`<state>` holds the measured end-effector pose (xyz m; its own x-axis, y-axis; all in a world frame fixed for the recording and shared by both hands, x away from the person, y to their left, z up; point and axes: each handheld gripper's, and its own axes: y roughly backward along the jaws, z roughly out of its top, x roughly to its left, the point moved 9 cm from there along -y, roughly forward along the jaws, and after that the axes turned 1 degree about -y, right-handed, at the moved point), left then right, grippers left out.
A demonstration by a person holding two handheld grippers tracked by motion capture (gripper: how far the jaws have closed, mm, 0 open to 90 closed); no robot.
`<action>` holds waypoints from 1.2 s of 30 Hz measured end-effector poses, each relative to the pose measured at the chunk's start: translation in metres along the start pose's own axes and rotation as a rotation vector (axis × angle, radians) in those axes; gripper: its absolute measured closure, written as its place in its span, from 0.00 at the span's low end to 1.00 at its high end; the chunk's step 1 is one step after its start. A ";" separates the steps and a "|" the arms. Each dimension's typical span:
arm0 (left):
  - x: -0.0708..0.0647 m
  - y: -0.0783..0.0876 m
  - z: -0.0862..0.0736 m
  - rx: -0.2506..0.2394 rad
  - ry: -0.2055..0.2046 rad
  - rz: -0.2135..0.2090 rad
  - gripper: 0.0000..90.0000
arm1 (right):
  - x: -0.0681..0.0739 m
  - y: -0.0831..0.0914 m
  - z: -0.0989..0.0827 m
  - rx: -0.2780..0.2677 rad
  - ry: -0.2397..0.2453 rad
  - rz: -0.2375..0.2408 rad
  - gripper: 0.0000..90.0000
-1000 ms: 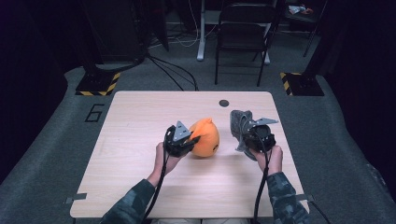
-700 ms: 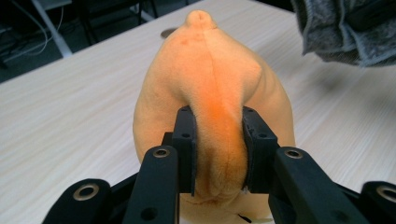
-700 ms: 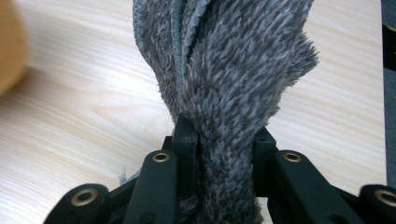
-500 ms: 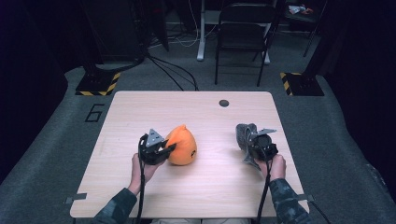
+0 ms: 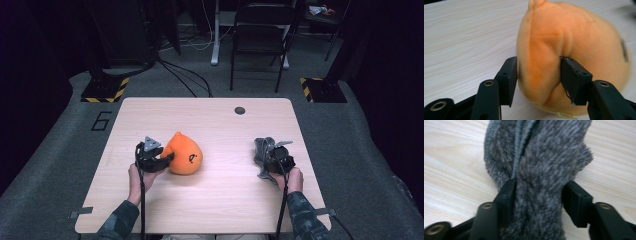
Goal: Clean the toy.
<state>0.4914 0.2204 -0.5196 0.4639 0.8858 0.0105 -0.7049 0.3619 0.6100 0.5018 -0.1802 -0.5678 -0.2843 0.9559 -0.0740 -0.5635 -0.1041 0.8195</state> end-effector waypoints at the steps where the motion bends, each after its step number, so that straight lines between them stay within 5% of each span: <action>1: 0.006 -0.001 -0.002 0.003 0.018 0.000 0.49 | -0.002 -0.001 0.000 -0.003 0.004 -0.002 0.45; 6: 0.025 -0.005 -0.006 0.015 0.079 -0.003 0.41 | -0.008 -0.004 0.000 -0.005 -0.022 0.004 0.32; 12: 0.028 -0.006 -0.003 0.002 0.071 0.000 0.35 | -0.008 0.001 0.002 -0.007 -0.041 0.023 0.22; 22: 0.033 0.002 0.001 -0.007 0.078 0.009 0.21 | -0.004 0.026 0.014 -0.099 -0.023 0.058 0.14; 36: 0.033 0.034 0.003 -0.080 0.079 0.024 0.13 | -0.005 0.064 0.005 -0.163 -0.018 0.091 0.04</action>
<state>0.4842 0.2615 -0.4962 0.4050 0.9134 -0.0404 -0.7572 0.3598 0.5452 0.4713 -0.1898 -0.5121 -0.3269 0.9450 0.0079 -0.6546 -0.2325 0.7193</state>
